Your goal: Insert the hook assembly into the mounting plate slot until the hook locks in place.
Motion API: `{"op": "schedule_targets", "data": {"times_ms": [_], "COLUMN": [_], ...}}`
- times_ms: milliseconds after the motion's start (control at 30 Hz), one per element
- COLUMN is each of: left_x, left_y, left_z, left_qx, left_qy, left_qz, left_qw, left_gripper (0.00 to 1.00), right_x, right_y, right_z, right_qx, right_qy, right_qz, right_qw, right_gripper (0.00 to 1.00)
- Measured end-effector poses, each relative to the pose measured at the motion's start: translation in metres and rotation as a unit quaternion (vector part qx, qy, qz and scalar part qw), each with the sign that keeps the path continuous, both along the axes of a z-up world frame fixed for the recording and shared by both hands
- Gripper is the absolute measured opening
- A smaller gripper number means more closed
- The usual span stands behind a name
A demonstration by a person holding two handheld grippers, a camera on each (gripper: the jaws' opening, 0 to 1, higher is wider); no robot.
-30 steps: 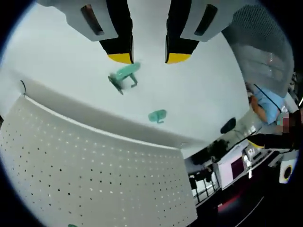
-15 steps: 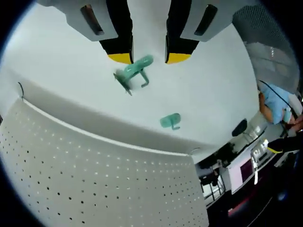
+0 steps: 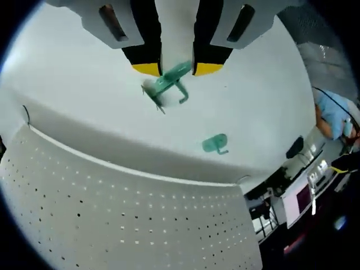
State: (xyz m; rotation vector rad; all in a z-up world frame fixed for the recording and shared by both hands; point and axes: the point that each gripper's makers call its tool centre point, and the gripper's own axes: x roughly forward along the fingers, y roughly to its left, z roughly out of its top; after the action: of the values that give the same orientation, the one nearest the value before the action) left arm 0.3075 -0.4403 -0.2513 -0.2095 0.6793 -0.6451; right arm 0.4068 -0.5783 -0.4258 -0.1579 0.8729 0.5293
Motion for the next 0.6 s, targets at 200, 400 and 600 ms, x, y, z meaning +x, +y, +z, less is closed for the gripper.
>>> {"op": "schedule_targets", "data": {"times_ms": [200,400,600], "left_x": [0.002,0.002,0.001], "left_y": [-0.002,-0.003,-0.003], "left_z": [0.001,0.000,-0.001], "left_qx": [-0.004,-0.004,-0.003], "left_qy": [-0.001,0.000,0.003], "left_qz": [0.001,-0.002,-0.003], "left_qw": [1.0000,1.0000,1.0000], "left_gripper": [0.96,0.96,0.96], "right_x": [0.005,0.007,0.006], "right_y": [-0.013,-0.021,-0.023], "right_z": [0.002,0.007,0.008], "right_qx": [-0.010,0.002,0.022], "right_qy": [-0.017,-0.028,-0.025], "right_qz": [-0.011,-0.027,-0.045], "right_qw": [0.9997,0.9992,0.9984], "right_gripper": [0.05,0.02,0.01]}}
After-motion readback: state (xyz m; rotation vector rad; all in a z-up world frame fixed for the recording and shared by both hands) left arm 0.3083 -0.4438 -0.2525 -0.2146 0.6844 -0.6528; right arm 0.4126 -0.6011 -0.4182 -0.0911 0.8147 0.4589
